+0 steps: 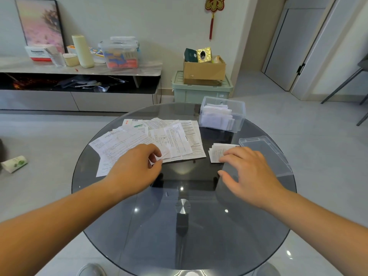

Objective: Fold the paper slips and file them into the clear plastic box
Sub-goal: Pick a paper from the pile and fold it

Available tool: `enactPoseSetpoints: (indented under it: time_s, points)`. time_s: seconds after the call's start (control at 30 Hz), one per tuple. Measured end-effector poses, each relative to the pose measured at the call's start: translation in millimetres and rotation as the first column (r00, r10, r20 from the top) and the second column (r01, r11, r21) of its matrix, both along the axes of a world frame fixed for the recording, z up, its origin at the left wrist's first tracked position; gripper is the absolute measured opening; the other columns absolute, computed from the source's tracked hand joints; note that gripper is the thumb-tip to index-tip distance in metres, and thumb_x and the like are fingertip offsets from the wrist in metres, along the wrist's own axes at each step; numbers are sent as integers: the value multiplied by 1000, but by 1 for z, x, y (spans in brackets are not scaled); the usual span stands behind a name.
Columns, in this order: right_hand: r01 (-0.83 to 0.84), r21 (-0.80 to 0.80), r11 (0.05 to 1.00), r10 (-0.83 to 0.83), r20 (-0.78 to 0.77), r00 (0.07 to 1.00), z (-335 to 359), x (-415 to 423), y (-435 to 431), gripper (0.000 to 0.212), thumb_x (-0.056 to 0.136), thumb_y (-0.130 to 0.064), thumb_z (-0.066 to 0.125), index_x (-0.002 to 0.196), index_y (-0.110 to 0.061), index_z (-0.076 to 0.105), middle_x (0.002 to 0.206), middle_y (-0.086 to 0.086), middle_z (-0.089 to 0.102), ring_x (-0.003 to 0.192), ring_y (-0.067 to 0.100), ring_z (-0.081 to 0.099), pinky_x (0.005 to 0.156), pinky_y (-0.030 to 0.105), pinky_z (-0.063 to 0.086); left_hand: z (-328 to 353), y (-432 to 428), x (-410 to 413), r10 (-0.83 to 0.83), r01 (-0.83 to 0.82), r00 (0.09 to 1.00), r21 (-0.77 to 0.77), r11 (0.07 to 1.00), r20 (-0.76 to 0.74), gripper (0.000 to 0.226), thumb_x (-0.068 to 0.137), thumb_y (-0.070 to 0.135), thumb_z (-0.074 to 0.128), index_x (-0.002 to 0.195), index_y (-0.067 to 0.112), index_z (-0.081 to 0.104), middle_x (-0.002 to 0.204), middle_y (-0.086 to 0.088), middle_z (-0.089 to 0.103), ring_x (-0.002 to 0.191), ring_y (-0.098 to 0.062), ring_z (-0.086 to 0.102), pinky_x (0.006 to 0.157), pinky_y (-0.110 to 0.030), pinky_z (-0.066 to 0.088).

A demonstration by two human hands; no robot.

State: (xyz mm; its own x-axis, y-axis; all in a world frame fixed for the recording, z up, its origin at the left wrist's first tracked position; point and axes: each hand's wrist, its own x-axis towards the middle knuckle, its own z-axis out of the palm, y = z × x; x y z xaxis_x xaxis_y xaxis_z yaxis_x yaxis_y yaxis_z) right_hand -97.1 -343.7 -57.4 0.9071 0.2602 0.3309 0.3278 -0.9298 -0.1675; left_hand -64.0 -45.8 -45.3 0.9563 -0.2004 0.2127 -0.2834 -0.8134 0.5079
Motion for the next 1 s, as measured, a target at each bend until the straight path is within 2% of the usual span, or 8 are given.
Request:
enactPoseSetpoints:
  time_s: [0.17, 0.43, 0.57, 0.73, 1.0]
  points:
    - [-8, -14, 1000, 7, -30, 1000, 0, -2, 1, 33, 88, -47, 53, 107, -27, 70, 107, -16, 60, 106, 13, 53, 89, 28, 30, 0, 1, 1, -8, 7, 1000, 11, 1000, 21, 14, 95, 32, 60, 108, 27, 64, 90, 17, 60, 77, -5, 61, 73, -28, 56]
    - [-26, 9, 1000, 26, -52, 998, 1, -1, 11, 40, 89, -52, 44, 105, -27, 71, 104, -17, 62, 105, 11, 53, 88, 30, 36, -1, 10, 5, 20, -21, 999, 32, 999, 45, 16, 94, 33, 62, 109, 27, 63, 94, 14, 60, 82, -7, 60, 69, -19, 45]
    - [-45, 22, 999, 46, -66, 997, 4, 1, 20, 41, 91, -53, 42, 103, -27, 71, 102, -17, 62, 102, 12, 55, 89, 32, 41, 2, 21, 6, 39, -44, 997, 62, 997, 73, 22, 93, 33, 63, 114, 25, 64, 107, 9, 60, 93, -8, 58, 82, -29, 52]
    - [-100, 46, 994, 105, -122, 987, 5, 4, 41, 42, 91, -55, 38, 99, -29, 69, 95, -19, 60, 95, 9, 54, 90, 33, 46, 2, 34, 2, 57, -70, 995, 159, 985, 85, 29, 93, 36, 63, 120, 24, 63, 123, 2, 58, 109, -17, 55, 92, -32, 49]
    - [-222, 65, 973, 231, -201, 952, 1, -2, 78, 48, 91, -59, 32, 104, -29, 68, 100, -19, 59, 97, 7, 51, 91, 30, 45, 0, 43, -7, 21, -37, 998, 291, 956, 58, 39, 94, 44, 59, 127, 24, 61, 130, 1, 57, 111, -19, 56, 95, -35, 49]
